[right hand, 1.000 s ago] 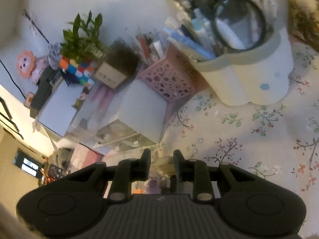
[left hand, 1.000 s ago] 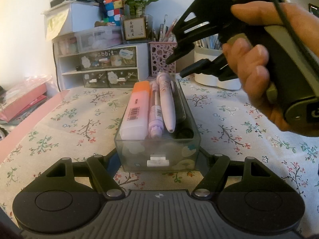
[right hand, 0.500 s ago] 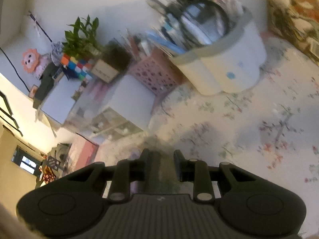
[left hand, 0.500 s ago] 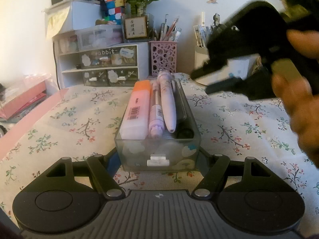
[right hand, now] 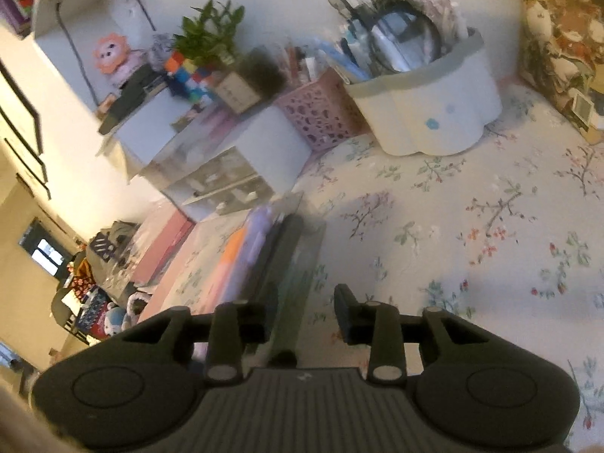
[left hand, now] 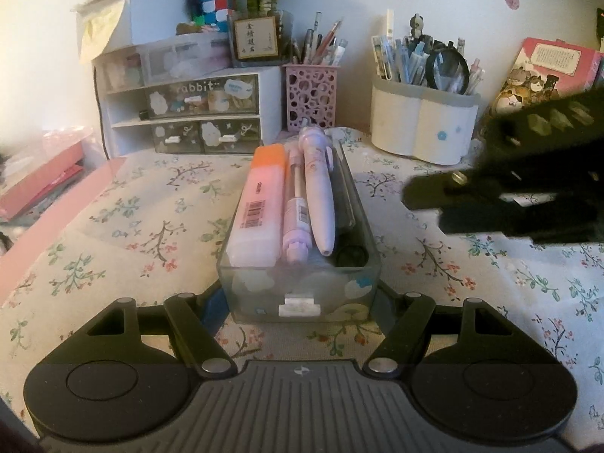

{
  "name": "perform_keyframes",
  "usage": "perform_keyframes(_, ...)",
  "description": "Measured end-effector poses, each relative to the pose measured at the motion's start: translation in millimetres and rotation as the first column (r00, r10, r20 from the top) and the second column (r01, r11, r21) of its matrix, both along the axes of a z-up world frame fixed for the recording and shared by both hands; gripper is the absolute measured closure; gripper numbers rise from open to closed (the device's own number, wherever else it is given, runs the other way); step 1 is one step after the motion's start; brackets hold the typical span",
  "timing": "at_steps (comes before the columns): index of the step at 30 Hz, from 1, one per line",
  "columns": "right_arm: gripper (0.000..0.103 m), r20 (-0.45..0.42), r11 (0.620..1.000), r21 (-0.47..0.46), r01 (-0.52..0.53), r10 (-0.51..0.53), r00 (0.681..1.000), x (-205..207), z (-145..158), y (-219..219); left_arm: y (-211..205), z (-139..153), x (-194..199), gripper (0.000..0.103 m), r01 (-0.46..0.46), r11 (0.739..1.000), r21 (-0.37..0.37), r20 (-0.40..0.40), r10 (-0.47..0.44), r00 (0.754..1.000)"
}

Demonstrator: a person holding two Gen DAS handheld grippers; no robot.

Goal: Organize stationery
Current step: 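Lower the clear box onto the table and open the left tool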

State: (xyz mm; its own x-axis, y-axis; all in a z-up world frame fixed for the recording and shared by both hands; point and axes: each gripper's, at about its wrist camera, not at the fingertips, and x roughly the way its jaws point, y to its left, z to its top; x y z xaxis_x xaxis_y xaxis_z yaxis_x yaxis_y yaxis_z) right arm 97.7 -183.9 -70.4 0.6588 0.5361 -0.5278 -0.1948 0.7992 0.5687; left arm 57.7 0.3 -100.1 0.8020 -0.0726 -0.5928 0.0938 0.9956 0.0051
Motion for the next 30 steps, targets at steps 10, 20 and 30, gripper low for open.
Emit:
perform_keyframes(10, 0.040, 0.059, 1.000, -0.020, 0.016, -0.015, 0.998, -26.7, 2.4, 1.6, 2.3, 1.2, 8.0, 0.031, 0.010, 1.000, 0.001, -0.013, -0.010, 1.000)
perform_keyframes(20, 0.038, 0.129, 0.995, -0.098, 0.027, -0.014, 0.991, -55.7, 30.5, 3.8, 8.1, 21.7, 3.1, 0.021, 0.006, 1.000, -0.016, -0.029, -0.006, 1.000)
perform_keyframes(30, 0.027, 0.169, 0.994, -0.112, 0.017, 0.002, 0.986, -86.6, 53.8, 9.3, 28.8, 59.3, -41.7, 0.005, -0.042, 0.999, -0.032, -0.020, 0.042, 0.999)
